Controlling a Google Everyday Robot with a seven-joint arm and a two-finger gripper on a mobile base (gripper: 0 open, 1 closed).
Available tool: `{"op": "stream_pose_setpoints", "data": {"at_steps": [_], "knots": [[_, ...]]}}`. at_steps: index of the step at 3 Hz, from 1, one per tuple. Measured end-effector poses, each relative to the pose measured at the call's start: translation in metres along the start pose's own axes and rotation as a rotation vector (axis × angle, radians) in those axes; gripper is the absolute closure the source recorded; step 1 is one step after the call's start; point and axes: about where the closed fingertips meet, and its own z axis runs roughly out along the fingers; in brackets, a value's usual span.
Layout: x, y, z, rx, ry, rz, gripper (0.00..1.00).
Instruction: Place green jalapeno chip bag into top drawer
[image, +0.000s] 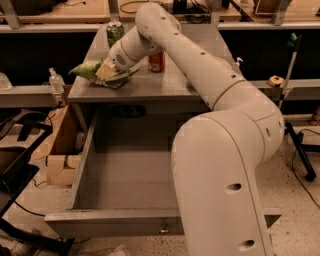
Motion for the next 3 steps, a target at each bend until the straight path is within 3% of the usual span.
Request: {"op": "stream_pose_setpoints", "data": {"at_steps": [3], "knots": [[-0.0014, 0.0, -0.0012, 0.0, 0.0, 0.0, 1.0]]}}
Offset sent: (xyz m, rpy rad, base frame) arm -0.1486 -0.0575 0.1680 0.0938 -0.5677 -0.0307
